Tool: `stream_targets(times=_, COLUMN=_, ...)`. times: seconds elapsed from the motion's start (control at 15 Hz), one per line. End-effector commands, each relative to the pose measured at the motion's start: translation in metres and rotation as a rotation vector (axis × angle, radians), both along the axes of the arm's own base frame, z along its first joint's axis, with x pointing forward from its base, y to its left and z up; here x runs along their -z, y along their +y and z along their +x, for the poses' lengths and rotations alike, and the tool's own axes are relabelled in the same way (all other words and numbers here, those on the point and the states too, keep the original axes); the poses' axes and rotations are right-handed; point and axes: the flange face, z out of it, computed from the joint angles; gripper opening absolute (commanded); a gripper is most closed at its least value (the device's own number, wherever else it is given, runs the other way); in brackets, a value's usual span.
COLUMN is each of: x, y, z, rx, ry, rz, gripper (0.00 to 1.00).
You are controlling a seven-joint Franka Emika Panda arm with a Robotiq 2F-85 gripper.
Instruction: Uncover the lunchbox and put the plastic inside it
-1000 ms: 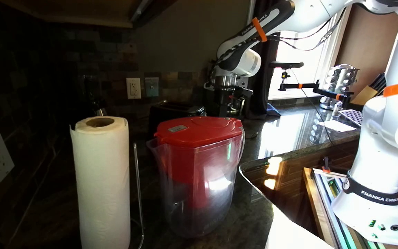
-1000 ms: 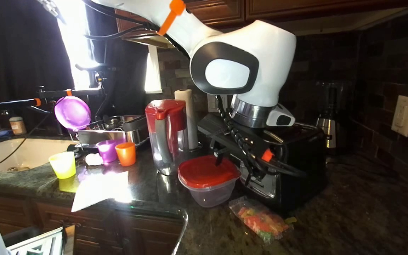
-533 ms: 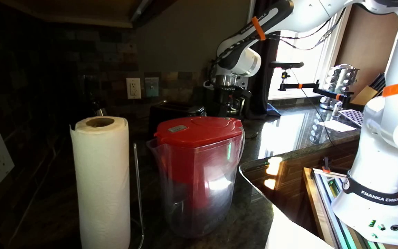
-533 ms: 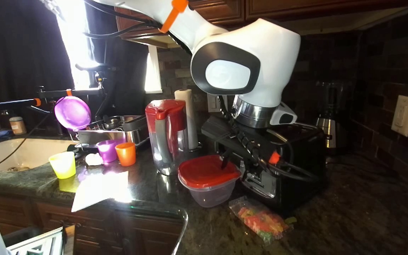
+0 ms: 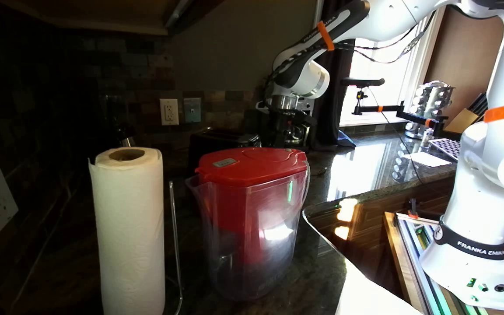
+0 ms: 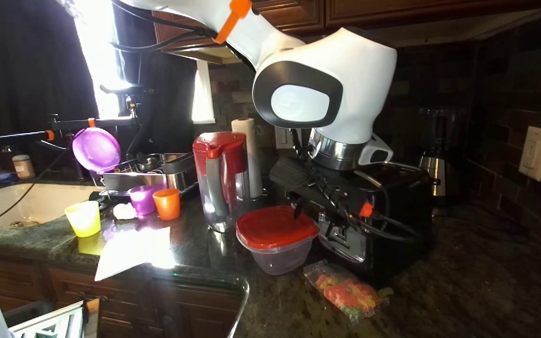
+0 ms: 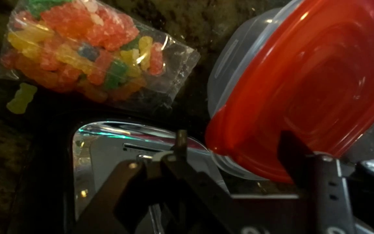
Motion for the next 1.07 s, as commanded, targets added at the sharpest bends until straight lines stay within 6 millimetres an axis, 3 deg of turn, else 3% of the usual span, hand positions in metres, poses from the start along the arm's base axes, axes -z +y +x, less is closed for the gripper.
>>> stream_targets(times=0.0, x=0.008, y=-0.001, z=0.000, rx=-0.019, ry=-0.015, rz=0.000, gripper=0.41)
stream_targets(times=0.27, x=0.012, y=-0.002, z=0.001, rx=-0.016, ry=-0.010, rz=-0.009, gripper=0.12)
stream_targets(times=0.33, x=0.012, y=-0.002, z=0.001, rx=-0.014, ry=-0.010, rz=-0.009, gripper=0.27)
stream_targets(times=0.4, x=0.012, y=-0.003, z=0.001, rx=-0.011, ry=-0.009, rz=-0.007, gripper=0.13)
stream_targets(times=0.47, x=0.011, y=-0.003, z=0.001, rx=-0.008, ry=-0.012, rz=-0.007, gripper=0.06)
stream_targets(times=1.0, x=0.002, y=-0.007, z=-0.005, rx=0.002, ry=0.007, rz=0.022, gripper=0.06)
